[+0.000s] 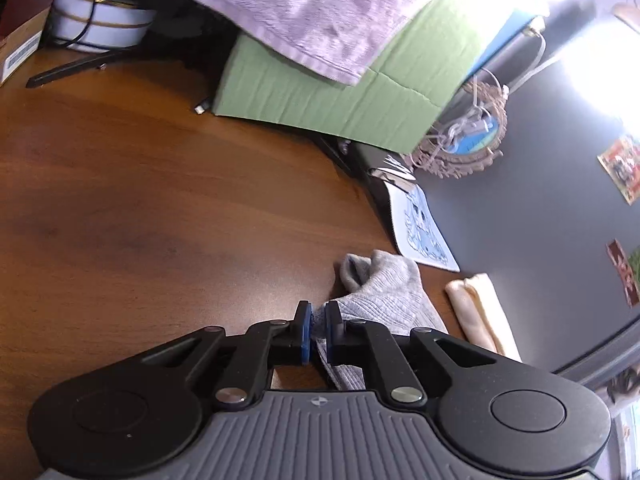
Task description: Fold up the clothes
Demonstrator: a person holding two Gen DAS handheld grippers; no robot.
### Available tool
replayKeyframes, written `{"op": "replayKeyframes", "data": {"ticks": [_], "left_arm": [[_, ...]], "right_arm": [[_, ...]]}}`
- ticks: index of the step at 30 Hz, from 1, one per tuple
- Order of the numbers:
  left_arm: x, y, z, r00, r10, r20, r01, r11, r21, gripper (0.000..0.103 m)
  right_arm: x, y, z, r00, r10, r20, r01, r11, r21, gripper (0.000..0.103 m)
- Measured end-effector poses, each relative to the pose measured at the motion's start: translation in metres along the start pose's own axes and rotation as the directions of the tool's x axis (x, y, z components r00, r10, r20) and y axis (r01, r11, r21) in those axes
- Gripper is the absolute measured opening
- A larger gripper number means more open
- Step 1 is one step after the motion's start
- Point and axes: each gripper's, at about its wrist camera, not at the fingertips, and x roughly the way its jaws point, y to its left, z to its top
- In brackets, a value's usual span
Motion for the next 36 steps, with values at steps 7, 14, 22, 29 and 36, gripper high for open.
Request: {"op": "replayKeyframes", "data": {"ticks": [7,14,22,29,36], "left_arm": [[-0.023,-0.011,-0.007,0.999,0.015,0.037,-0.017,0.999,0.050,0.014],[-0.044,-0.032,-0.036,0.999,-0.045,0.003,0.044,0.993,0.107,0.020],[-0.046,-0.070,-0.080,0.989,-0.109,-0.098,0.131,0.955,0.265,0.021],[-0.053,-0.091,-0.111,0.978,-0.140,-0.157,0.187,0.917,0.352,0.021],[-0.069,-0.089,-0.110,0.986,-0.116,-0.122,0.151,0.932,0.329,0.021]], "right_arm": [[-0.016,-0.071,0.017,0.998,-0.034,0.055,0.014,0.941,0.338,0.034],[0.011,-0.098,0.014,0.998,0.011,-0.063,0.021,0.875,0.484,0.034],[0.017,-0.079,0.008,0.993,0.039,-0.111,0.021,0.868,0.496,0.015],[-0.012,-0.048,-0.018,0.985,0.154,-0.073,-0.082,0.804,0.588,0.015],[-0.024,-0.082,-0.073,0.938,0.292,0.186,-0.315,0.495,0.810,0.052]]}}
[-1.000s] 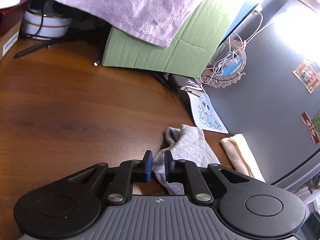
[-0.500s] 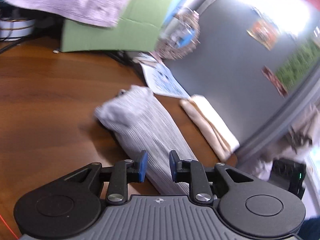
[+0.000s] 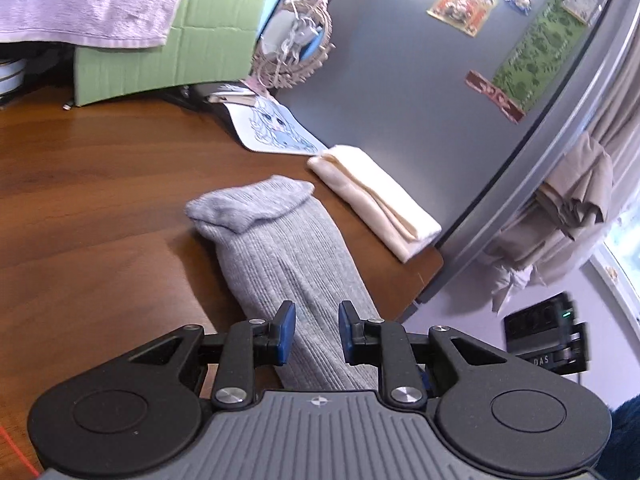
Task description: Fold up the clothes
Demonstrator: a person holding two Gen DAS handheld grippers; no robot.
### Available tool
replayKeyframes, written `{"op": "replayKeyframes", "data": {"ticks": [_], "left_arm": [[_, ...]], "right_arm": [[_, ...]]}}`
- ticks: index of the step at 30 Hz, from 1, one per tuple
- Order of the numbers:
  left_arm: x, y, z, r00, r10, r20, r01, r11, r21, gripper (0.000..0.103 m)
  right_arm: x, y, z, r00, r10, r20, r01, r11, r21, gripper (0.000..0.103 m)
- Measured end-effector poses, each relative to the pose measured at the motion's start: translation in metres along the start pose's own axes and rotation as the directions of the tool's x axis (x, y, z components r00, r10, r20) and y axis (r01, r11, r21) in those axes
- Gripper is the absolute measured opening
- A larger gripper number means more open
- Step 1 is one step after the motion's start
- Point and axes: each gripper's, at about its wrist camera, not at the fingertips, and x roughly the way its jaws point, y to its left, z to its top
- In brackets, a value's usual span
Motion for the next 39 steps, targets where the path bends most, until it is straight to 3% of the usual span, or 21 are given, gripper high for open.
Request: {"op": "replayKeyframes", "data": {"ticks": [2,4,7,8,9,12,19,23,26,30,33,39], "left_arm": [[-0.004,0.000,0.005,1.000,0.022,0.012,-0.022,1.000,-0.008,0.021],[-0.008,0.001,0.010,0.999,0.039,0.021,-0.039,0.999,-0.016,0.023],[-0.009,-0.001,0.017,0.998,0.056,0.020,-0.055,0.998,-0.015,0.029],[-0.009,-0.002,0.019,0.998,0.062,0.017,-0.062,0.998,-0.012,0.029],[-0.009,-0.002,0.021,0.997,0.069,0.014,-0.069,0.998,-0.009,0.029],[-0.002,-0.004,0.029,0.997,0.074,0.004,-0.074,0.997,-0.001,0.029],[0.036,-0.023,0.061,0.998,0.046,-0.035,-0.042,0.994,0.106,0.035],[0.070,-0.024,0.077,0.989,0.132,-0.062,-0.120,0.977,0.176,0.036],[0.089,-0.012,0.082,0.985,0.150,-0.080,-0.137,0.979,0.153,0.038],[0.107,-0.002,0.081,0.994,0.085,-0.065,-0.079,0.993,0.092,0.041],[0.123,-0.007,0.080,0.994,0.072,-0.080,-0.064,0.993,0.103,0.044],[0.147,-0.022,0.072,0.983,0.147,-0.108,-0.116,0.960,0.256,0.051]], "right_arm": [[0.008,-0.017,0.003,0.997,0.072,-0.008,-0.071,0.994,0.083,0.055],[0.021,-0.031,0.008,0.996,0.079,-0.033,-0.074,0.986,0.147,0.055],[0.039,-0.052,0.009,0.985,0.167,-0.051,-0.151,0.961,0.232,0.054],[0.045,-0.058,0.008,0.977,0.206,-0.050,-0.186,0.946,0.266,0.043],[0.050,-0.063,0.007,0.969,0.242,-0.047,-0.218,0.932,0.291,0.017],[0.056,-0.072,0.004,0.958,0.286,-0.032,-0.261,0.909,0.323,0.015],[0.007,-0.074,0.009,0.974,0.225,0.025,-0.225,0.955,0.191,0.014],[-0.038,-0.075,0.016,0.985,0.151,0.081,-0.162,0.975,0.154,0.014],[-0.063,-0.074,0.022,0.988,0.088,0.123,-0.103,0.988,0.118,0.014],[-0.081,-0.074,0.026,0.988,0.051,0.143,-0.066,0.993,0.101,0.014],[-0.087,-0.076,0.027,0.989,0.039,0.144,-0.055,0.993,0.104,0.014],[-0.103,-0.076,0.026,0.989,0.001,0.147,-0.011,0.998,0.063,0.014]]}}
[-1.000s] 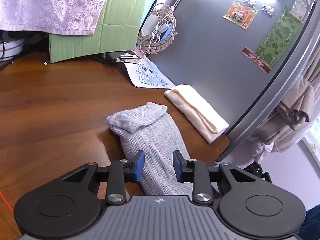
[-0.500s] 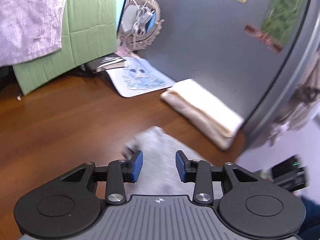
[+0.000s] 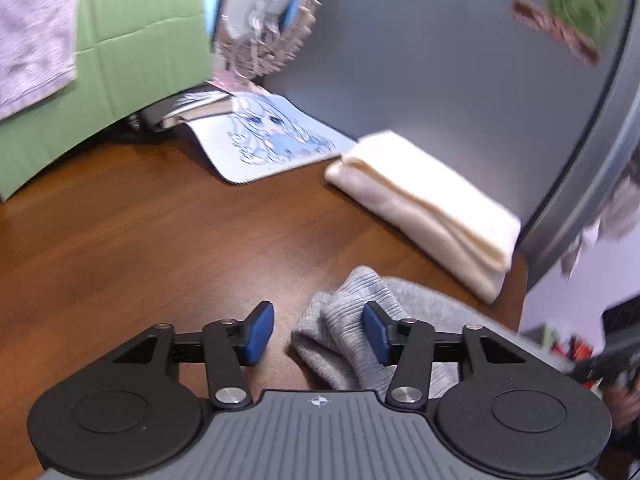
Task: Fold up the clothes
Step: 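Carry the grey roll with the left tool toward the cream cloth stack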
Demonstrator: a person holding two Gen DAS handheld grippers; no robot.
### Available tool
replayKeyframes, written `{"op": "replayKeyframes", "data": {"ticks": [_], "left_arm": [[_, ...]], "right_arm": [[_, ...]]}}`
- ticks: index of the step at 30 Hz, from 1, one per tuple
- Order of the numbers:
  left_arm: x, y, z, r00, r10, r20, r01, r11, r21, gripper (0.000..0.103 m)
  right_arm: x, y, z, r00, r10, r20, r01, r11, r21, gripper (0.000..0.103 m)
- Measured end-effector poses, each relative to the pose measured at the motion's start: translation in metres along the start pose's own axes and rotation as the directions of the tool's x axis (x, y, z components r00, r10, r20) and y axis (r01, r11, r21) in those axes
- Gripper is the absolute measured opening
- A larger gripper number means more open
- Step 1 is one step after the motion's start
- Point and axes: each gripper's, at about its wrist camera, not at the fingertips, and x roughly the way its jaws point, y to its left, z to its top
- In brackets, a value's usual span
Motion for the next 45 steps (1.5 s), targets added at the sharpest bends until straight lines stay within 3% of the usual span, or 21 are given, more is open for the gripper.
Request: {"op": "replayKeyframes", "data": {"ticks": [6,8,9,14,17,21,26,29,31,35,40,45], "left_arm": [[0.004,-0.001,-0.009,1.000,-0.005,-0.004,0.005,1.000,0.004,0.052],[0.004,-0.001,-0.009,1.000,-0.028,-0.008,0.028,1.000,-0.004,0.043],[0.004,0.000,-0.010,0.999,-0.051,-0.008,0.051,0.998,-0.022,0.029],[0.000,0.001,-0.016,0.997,-0.072,0.040,0.075,0.994,-0.076,0.017],[-0.014,0.001,-0.012,0.991,-0.081,0.107,0.093,0.988,-0.120,0.011],[-0.039,-0.004,0.016,0.969,-0.124,0.215,0.155,0.979,-0.131,0.010],[-0.053,-0.023,0.081,0.937,-0.166,0.308,0.185,0.982,-0.036,0.010],[-0.047,-0.032,0.118,0.927,-0.178,0.330,0.188,0.982,0.001,0.010],[-0.036,-0.037,0.140,0.928,-0.184,0.325,0.192,0.981,0.008,0.010],[0.000,-0.046,0.175,0.946,-0.189,0.262,0.188,0.982,0.031,0.010],[0.052,-0.049,0.200,0.963,-0.206,0.176,0.205,0.978,0.027,0.010],[0.099,-0.048,0.213,0.977,-0.190,0.093,0.188,0.982,0.033,0.010]], "right_arm": [[-0.002,0.007,0.000,1.000,-0.018,0.001,0.018,1.000,-0.023,0.014],[0.001,0.010,-0.001,1.000,-0.022,-0.003,0.022,0.999,-0.027,0.014],[0.002,0.010,-0.001,1.000,-0.026,-0.004,0.026,0.999,-0.030,0.014],[0.001,0.015,-0.003,0.999,-0.033,-0.003,0.033,0.997,-0.063,0.014],[0.000,0.020,-0.003,0.999,-0.035,0.004,0.035,0.995,-0.092,0.014],[-0.001,0.039,0.005,0.999,-0.032,0.028,0.036,0.988,-0.147,0.014],[-0.004,0.071,0.024,0.996,0.002,0.086,0.017,0.976,-0.218,0.013],[-0.012,0.094,0.040,0.988,0.016,0.155,0.026,0.964,-0.266,0.013],[-0.017,0.105,0.052,0.979,0.003,0.204,0.058,0.955,-0.292,0.013],[-0.025,0.119,0.071,0.955,-0.058,0.291,0.154,0.936,-0.317,0.013],[-0.027,0.098,0.086,0.928,-0.131,0.350,0.217,0.951,-0.222,0.013],[-0.017,0.066,0.094,0.917,-0.168,0.363,0.221,0.969,-0.110,0.013]]}}
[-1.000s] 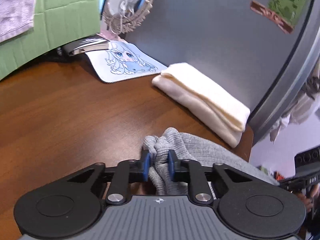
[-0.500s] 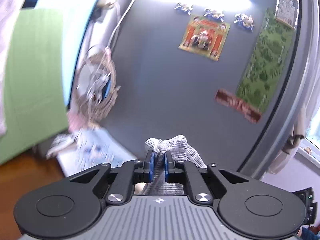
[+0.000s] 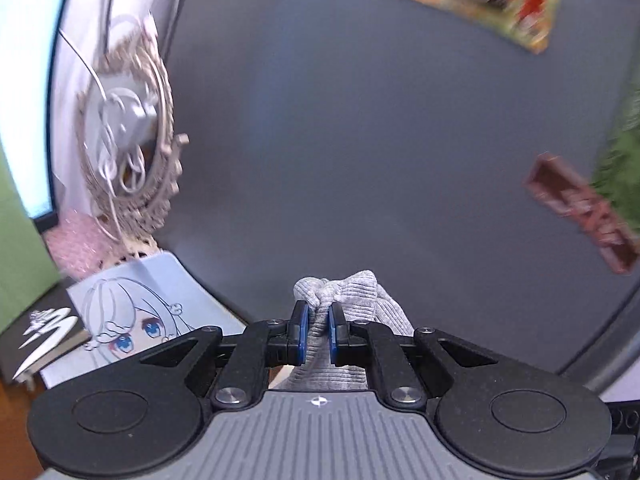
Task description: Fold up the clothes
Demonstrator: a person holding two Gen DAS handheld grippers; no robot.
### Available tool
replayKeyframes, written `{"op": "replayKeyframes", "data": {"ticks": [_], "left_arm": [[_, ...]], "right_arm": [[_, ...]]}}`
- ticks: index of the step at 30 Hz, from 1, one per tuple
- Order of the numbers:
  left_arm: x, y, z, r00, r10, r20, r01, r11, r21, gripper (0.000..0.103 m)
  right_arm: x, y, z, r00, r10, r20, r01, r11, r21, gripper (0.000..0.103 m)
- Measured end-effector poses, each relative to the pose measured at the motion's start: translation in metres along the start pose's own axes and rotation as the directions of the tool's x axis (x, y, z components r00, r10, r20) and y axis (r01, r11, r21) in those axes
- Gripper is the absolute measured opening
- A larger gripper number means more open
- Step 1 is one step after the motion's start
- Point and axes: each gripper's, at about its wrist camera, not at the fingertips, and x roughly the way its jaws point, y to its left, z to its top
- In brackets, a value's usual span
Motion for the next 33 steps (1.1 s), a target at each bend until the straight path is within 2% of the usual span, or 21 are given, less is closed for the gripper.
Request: {"op": "replayKeyframes", "data": {"ticks": [4,7,9,11,13,17,21,26,29,31,33], "left_arm": [[0.017,0.002,0.004,0.999,-0.003,-0.037,0.003,1.000,-0.025,0.009],[0.021,-0.004,0.011,0.998,0.012,-0.064,-0.011,1.000,0.012,0.009],[0.026,-0.006,0.013,0.996,0.027,-0.087,-0.024,0.999,0.035,0.010],[0.034,-0.006,0.014,0.993,0.038,-0.110,-0.033,0.998,0.048,0.010],[0.046,0.002,0.010,0.991,0.027,-0.128,-0.025,1.000,0.016,0.010],[0.067,0.021,0.002,0.987,-0.003,-0.159,-0.005,0.999,-0.052,0.009],[0.082,0.034,-0.002,0.983,-0.027,-0.180,0.008,0.994,-0.107,0.009],[0.081,0.045,-0.003,0.982,-0.091,-0.167,0.062,0.983,-0.175,0.009],[0.069,0.053,-0.001,0.985,-0.109,-0.136,0.080,0.976,-0.202,0.018],[0.054,0.058,0.002,0.987,-0.131,-0.098,0.109,0.973,-0.202,0.031],[0.038,0.062,0.005,0.986,-0.153,-0.066,0.138,0.972,-0.191,0.031]], "right_arm": [[0.008,-0.015,0.000,1.000,-0.021,0.006,0.021,0.998,0.065,0.013],[0.008,-0.021,0.003,0.999,0.043,-0.003,-0.042,0.990,0.138,0.013],[0.012,-0.026,0.002,0.999,0.042,-0.009,-0.040,0.987,0.154,0.013],[0.015,-0.034,0.001,1.000,0.001,-0.010,0.001,0.985,0.172,0.013],[0.016,-0.040,-0.001,0.999,-0.046,-0.009,0.047,0.983,0.179,0.013],[0.015,-0.035,-0.003,0.993,-0.122,-0.006,0.122,0.985,0.120,0.012],[0.015,-0.035,-0.007,0.988,-0.154,0.001,0.152,0.981,0.118,0.013],[0.009,-0.046,-0.014,0.990,-0.139,0.040,0.127,0.969,0.211,0.015],[0.004,-0.047,-0.017,0.992,-0.114,0.047,0.098,0.962,0.255,0.022],[-0.012,-0.050,-0.016,0.992,-0.118,0.053,0.102,0.963,0.248,0.025],[-0.023,-0.047,-0.018,0.991,-0.122,0.053,0.108,0.970,0.217,0.025]]}}
